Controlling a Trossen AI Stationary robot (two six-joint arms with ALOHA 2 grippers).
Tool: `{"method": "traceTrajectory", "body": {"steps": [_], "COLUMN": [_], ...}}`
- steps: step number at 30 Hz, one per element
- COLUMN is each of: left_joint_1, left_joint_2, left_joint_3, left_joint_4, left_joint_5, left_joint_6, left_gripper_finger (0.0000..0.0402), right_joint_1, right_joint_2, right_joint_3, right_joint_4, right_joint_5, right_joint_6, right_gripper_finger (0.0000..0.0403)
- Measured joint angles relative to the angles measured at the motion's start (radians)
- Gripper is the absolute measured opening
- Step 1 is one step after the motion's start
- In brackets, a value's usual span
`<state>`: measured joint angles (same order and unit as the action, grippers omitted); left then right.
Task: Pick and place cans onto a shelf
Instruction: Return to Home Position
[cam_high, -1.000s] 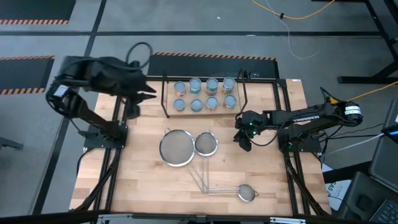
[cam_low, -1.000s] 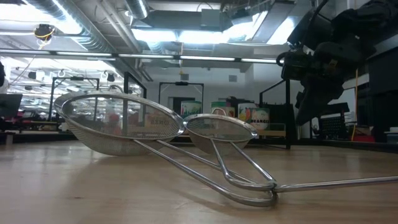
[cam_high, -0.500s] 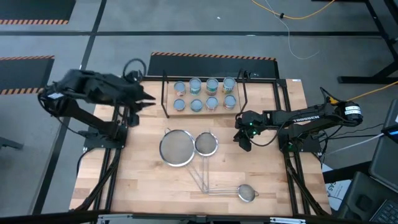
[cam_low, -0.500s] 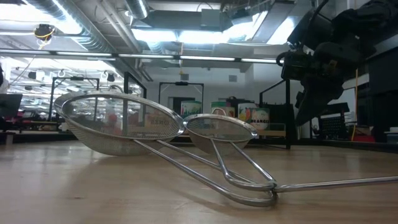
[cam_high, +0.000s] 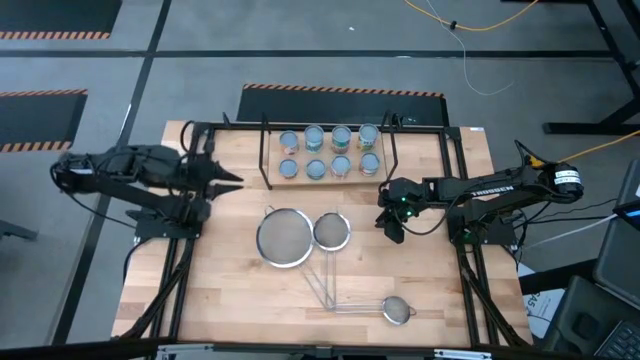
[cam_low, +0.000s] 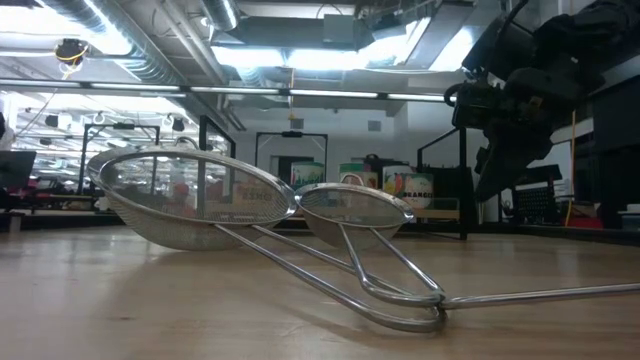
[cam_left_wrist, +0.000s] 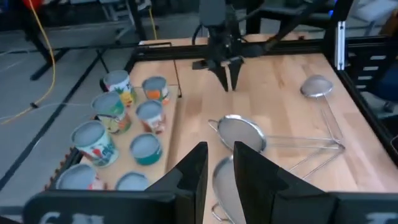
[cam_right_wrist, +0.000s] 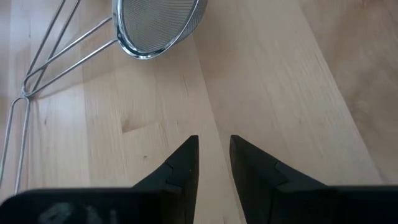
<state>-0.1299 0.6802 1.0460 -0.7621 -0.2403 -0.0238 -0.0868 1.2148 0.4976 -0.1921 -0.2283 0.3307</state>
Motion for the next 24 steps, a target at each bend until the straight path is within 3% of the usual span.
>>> {"method": "traceTrajectory", "body": {"steps": [12,24], "left_joint_1": [0.0,0.0], "left_joint_2": [-0.337,-0.568], "left_joint_3": [-0.474,-0.711], "left_joint_4": [0.314,0.453], "left_joint_5": [0.018,0.018], "left_joint_6": [0.004,0.034], "left_gripper_finger": [0.0069,0.0069], "right_joint_1": [0.0,0.0], "right_joint_2": [0.0,0.0], "right_joint_3": [0.0,0.0], "right_joint_4": [0.0,0.003], "right_joint_5": [0.0,0.0], "right_joint_6": [0.0,0.0], "right_gripper_finger": [0.0095,0.0095]}}
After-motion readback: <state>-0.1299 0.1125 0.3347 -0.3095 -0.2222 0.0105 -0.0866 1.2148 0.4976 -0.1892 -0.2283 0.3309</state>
